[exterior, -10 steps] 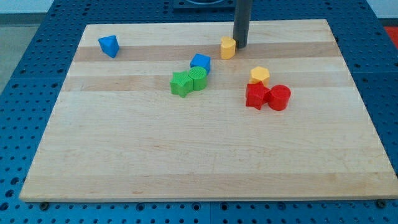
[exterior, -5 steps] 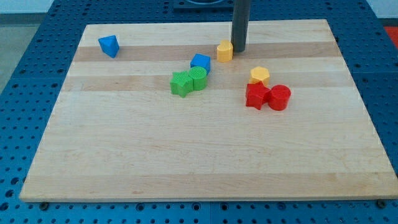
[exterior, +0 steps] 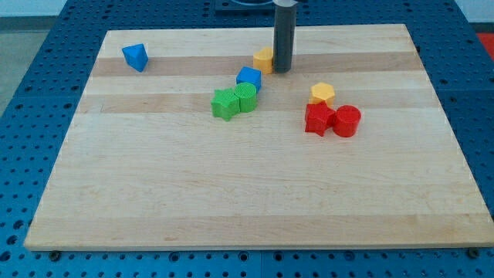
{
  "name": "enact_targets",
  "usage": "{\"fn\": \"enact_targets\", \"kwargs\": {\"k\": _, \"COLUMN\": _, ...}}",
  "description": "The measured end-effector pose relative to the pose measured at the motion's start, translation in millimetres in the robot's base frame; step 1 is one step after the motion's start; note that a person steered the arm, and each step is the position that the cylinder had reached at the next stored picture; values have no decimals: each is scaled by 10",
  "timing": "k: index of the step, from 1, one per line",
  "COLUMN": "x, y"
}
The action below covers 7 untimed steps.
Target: Place the yellow heart to the top of the blue cube
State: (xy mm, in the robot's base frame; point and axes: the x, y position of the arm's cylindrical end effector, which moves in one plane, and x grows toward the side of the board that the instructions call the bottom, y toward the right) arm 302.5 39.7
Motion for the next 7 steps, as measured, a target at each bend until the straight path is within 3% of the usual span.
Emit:
{"fn": "enact_targets", "kwargs": {"k": 3, "x": 0, "y": 78}}
{"fn": "enact_targets", "kwargs": {"k": 4, "x": 21, "y": 534}}
{"fn": "enact_targets", "kwargs": {"k": 7, "x": 26, "y": 865}}
